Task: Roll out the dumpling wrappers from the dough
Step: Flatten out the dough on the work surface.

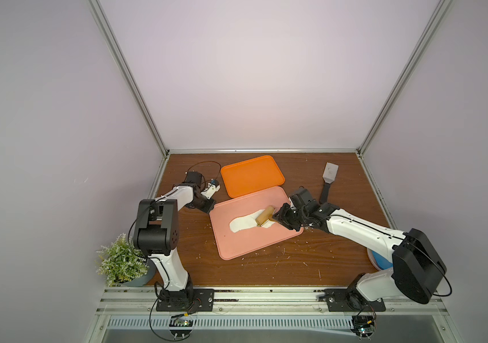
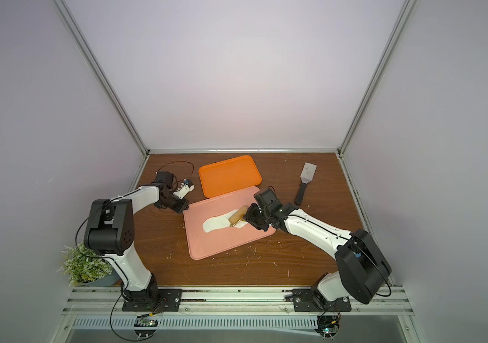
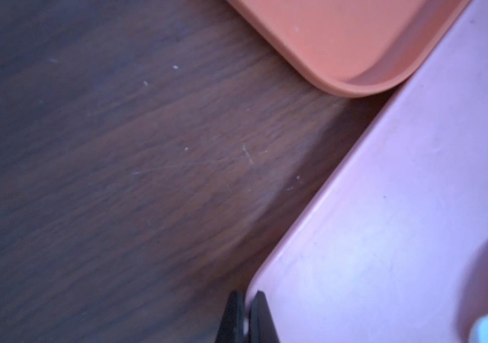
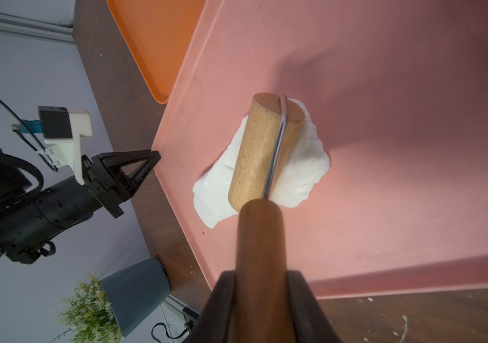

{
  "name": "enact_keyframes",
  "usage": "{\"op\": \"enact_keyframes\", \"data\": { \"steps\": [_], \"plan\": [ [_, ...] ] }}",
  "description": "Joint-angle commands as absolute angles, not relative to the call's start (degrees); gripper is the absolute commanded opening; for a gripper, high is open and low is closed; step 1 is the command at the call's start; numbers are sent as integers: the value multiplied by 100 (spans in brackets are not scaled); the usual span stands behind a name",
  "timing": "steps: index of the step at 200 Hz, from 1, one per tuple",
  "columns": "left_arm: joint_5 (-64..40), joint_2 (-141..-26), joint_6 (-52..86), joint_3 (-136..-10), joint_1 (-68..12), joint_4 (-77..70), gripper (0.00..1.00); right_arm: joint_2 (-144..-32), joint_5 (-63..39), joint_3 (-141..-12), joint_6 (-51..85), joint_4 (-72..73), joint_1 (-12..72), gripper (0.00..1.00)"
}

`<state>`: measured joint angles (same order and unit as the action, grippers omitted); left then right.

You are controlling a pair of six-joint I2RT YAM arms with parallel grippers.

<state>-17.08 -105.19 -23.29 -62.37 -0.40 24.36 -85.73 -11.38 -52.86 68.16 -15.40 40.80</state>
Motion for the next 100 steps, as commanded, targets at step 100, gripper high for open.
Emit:
{"op": "enact_keyframes", "data": {
  "steps": [100],
  "plan": [
    [-1101, -11231, -2320, -5788, -93, 2566, 0, -8077, -876, -6986, 5584, -3336, 4227, 0]
  ]
}}
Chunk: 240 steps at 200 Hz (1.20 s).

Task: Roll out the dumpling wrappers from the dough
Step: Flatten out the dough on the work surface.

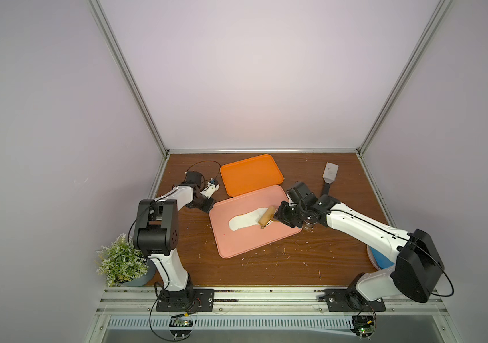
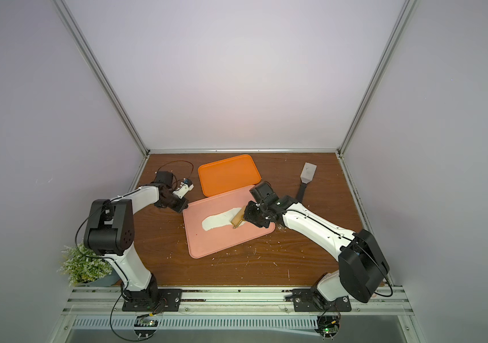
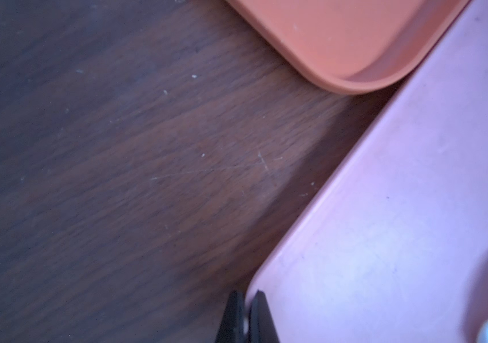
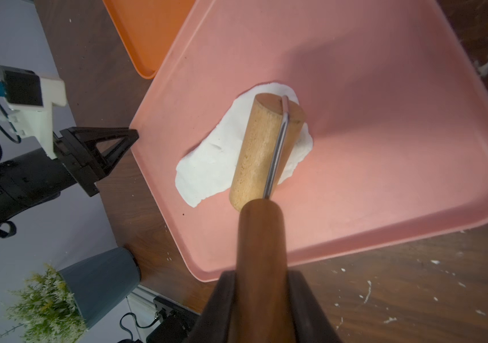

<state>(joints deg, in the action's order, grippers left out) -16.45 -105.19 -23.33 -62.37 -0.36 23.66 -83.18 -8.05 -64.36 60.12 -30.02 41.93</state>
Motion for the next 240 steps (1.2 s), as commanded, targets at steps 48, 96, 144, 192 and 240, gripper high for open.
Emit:
{"op": "enact_keyframes", "data": {
  "steps": [48, 96, 144, 192, 240],
  "plan": [
    [-1104, -11240, -2318, -5787, -86, 2575, 0, -8504, -1063, -7153, 5792, -3017, 4363, 0],
    [-1081, -11228, -2312, -5788, -91, 2568, 0, -9127, -917, -7021, 6209, -2666, 4405, 0],
    [-972, -11250, -2280, -5795, -89, 2532, 0, -8834, -903, -5910, 6540, -2591, 4111, 0],
    [-866, -11250, -2239, -5792, -92, 2487, 0, -8543, -1286, -4563, 6689, -3058, 3934, 0],
    [-813, -11254, -2223, -5801, -91, 2474, 0, -7853, -1149, -4115, 6638, -3686, 3708, 0]
  ]
}}
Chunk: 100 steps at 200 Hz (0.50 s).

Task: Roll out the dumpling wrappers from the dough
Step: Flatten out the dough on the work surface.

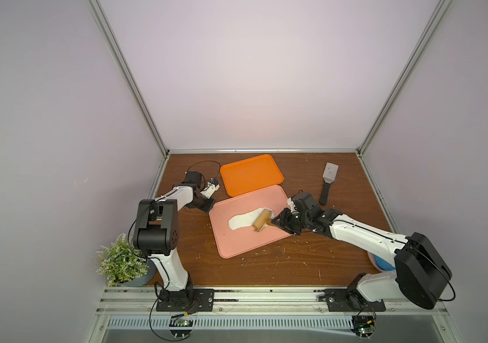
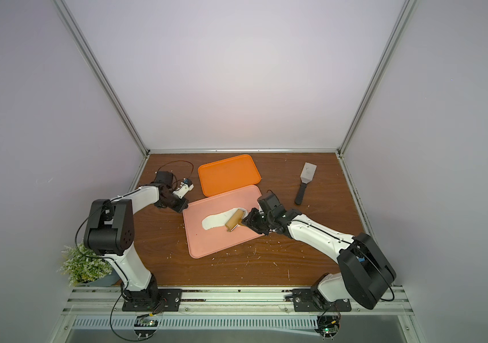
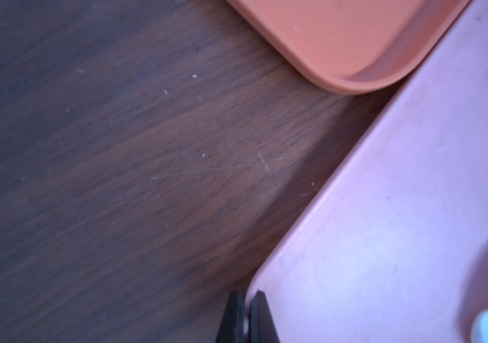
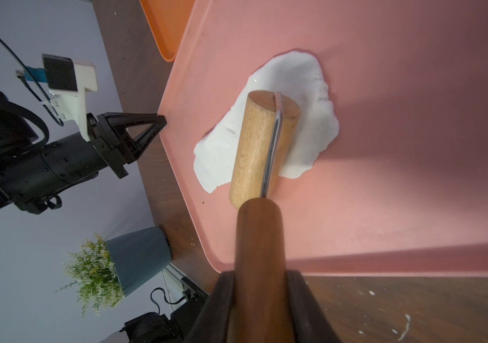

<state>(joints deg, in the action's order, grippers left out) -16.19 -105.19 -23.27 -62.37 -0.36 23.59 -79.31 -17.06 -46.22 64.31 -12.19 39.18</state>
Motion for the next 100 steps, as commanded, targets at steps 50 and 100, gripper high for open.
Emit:
{"op": "enact_keyframes", "data": {
  "steps": [50, 100],
  "plan": [
    [-796, -11249, -2224, -5793, -81, 2470, 0, -7657, -1078, -3982, 6486, -4127, 3607, 0],
    [-913, -11250, -2241, -5801, -81, 2496, 0, -7572, -736, -4983, 6211, -4511, 3619, 0]
  ]
}}
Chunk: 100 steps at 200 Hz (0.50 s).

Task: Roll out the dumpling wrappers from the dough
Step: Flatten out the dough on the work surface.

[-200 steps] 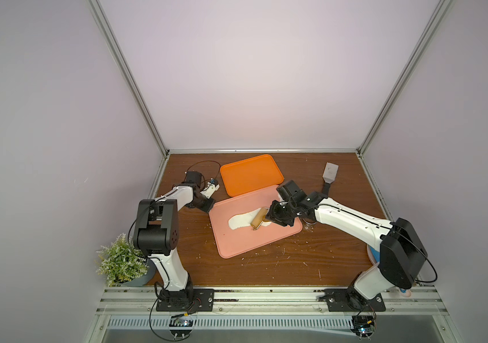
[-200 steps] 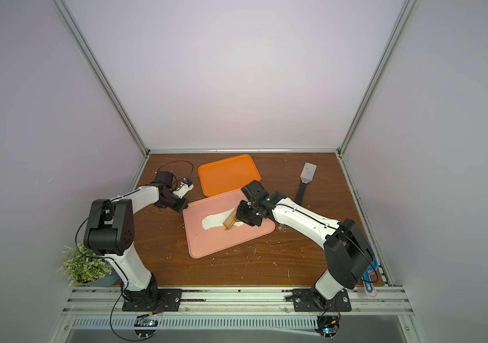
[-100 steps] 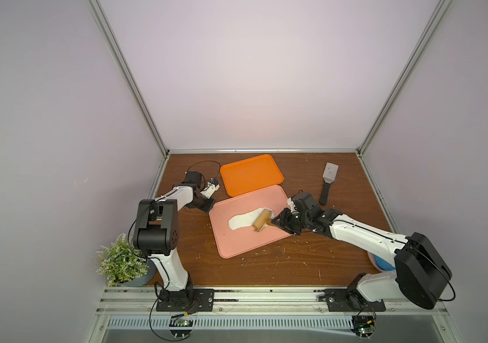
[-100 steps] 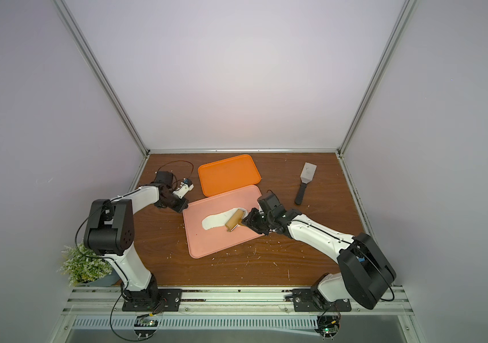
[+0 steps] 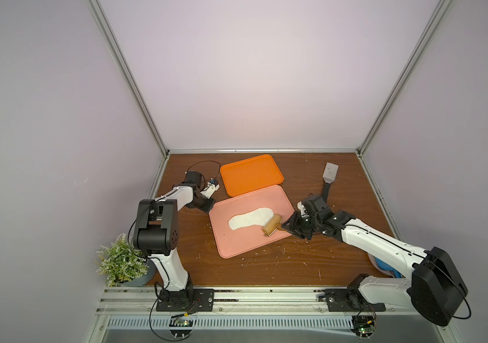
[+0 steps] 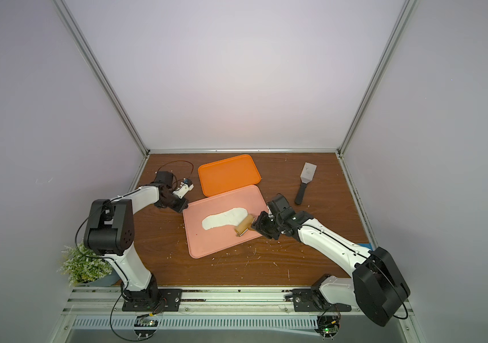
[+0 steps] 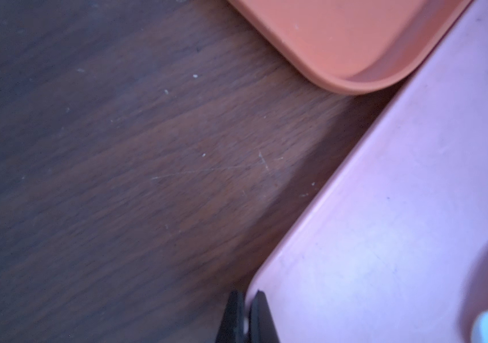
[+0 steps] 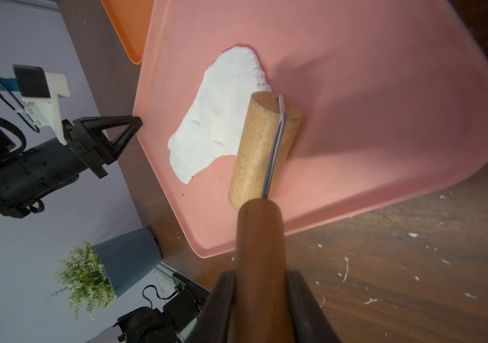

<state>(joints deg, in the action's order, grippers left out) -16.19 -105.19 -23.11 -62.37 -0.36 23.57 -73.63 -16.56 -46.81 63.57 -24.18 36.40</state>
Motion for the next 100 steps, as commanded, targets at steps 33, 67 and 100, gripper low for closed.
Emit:
{"op": "enact_keyframes", "data": {
  "steps": [33, 67, 100],
  "plan": [
    [-980, -11240, -2233, -5801, -85, 2513, 0, -7552, -736, -6041, 6289, -4183, 3852, 0],
    [-1007, -11234, -2232, -5789, -82, 2531, 0, -7990, -761, -6839, 6600, -3465, 4528, 0],
    [-1033, -11215, -2228, -5786, -84, 2531, 0, -8767, -745, -7597, 6630, -3121, 5076, 0]
  ]
}}
